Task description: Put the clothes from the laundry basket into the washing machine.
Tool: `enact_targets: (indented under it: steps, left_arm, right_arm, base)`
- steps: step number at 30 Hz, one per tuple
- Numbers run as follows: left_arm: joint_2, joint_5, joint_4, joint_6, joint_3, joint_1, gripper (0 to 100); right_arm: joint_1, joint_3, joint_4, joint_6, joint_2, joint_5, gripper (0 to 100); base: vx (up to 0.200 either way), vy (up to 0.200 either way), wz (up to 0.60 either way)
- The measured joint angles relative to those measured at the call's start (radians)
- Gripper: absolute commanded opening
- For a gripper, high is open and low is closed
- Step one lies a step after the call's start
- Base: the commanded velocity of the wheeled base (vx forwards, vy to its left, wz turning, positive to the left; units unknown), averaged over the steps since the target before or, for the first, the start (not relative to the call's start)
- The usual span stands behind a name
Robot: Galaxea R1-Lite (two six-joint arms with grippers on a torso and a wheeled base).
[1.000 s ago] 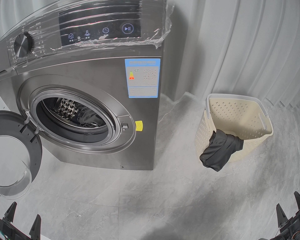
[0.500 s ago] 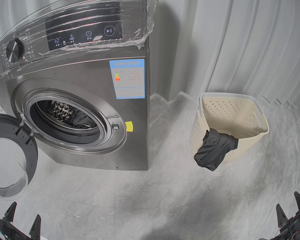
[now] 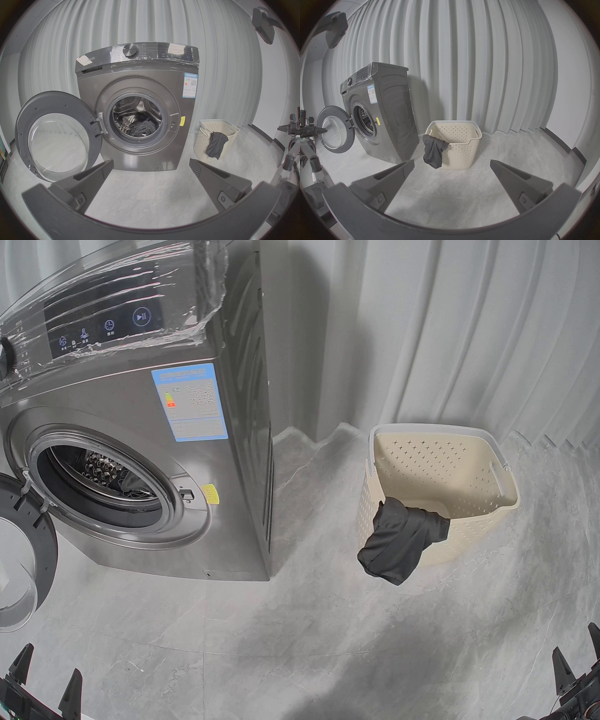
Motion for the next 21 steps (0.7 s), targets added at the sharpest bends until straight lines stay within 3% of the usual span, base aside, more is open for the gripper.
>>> enact_targets:
  steps: [13, 19, 21]
  left_arm:
    - [0.000, 0.002, 0.000, 0.001, 0.000, 0.000, 100]
    - [0.000, 0.001, 0.000, 0.001, 0.000, 0.000, 100]
    - [0.000, 0.001, 0.000, 0.001, 0.000, 0.000, 100]
  right_arm:
    - [-0.001, 0.000, 0.000, 0.000, 0.000, 0.000, 100]
    - [-0.003, 0.000, 0.000, -0.005, 0.000, 0.003, 100]
    - [-0.003, 0.000, 0.000, -0.006, 0.000, 0.004, 100]
  base:
    - [0.000, -0.200, 0.00]
    - [0.000, 0.000, 0.00]
    - [0.200, 0.000, 0.00]
